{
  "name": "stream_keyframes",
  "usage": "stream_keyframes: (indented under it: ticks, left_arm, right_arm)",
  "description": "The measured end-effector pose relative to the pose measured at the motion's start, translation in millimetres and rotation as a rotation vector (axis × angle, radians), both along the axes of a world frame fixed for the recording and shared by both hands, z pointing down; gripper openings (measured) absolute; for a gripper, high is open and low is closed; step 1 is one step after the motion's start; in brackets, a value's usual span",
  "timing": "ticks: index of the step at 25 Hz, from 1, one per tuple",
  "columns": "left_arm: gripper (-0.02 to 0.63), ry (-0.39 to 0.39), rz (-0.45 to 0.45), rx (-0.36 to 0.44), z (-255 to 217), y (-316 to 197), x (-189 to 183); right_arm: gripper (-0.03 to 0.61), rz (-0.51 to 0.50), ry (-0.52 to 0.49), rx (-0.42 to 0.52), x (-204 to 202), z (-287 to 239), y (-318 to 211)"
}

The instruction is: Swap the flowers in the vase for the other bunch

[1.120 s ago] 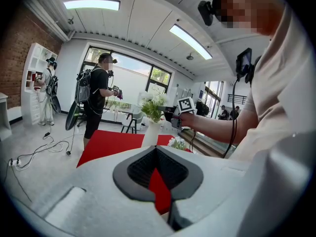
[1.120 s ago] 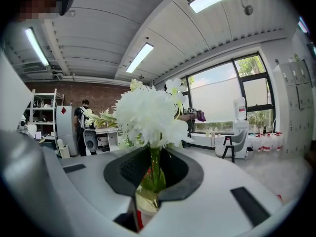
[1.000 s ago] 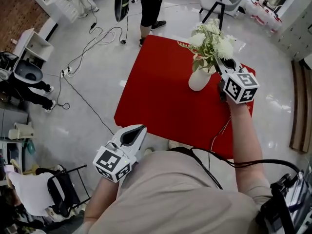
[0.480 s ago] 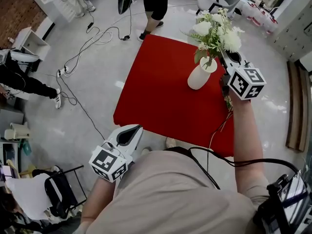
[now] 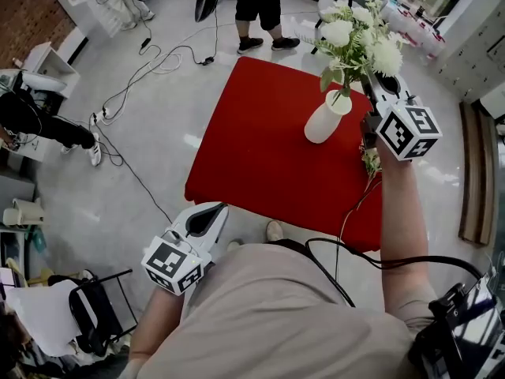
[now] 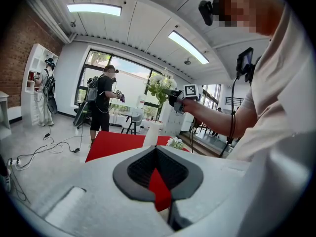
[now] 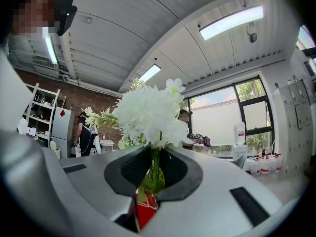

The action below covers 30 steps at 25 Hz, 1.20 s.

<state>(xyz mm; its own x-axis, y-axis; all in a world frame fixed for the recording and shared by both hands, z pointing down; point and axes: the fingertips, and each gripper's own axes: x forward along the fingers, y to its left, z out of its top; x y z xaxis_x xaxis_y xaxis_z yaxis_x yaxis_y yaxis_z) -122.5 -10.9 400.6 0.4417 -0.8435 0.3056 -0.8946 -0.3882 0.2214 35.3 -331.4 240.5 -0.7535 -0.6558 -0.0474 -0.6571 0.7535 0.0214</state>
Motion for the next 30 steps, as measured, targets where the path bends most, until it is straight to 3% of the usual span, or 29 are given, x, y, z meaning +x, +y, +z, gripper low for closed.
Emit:
stream_keyframes:
  ticks: [9,13,21,30]
  left_arm:
    - [0.006,0.013,0.002,0.018,-6,14,-11]
    - [0.006,0.018,0.001,0.022,-1,19,-20]
    - [0.006,0.027,-0.011,0.031,-6,28,-26]
    - [0.006,0.031,-0.07,0.023,-1,46,-44]
  right_arm:
    - [0.058,-0.03,-0.043,0.096,-15,-58,41]
    - [0.058,-0.067,-0.06,0.092,-32,-64,61]
    - [0.057,-0.146,-0.024,0.007,-67,-44,85]
    - [0.057,-0.227,0.074,-0.206,-123,43,91]
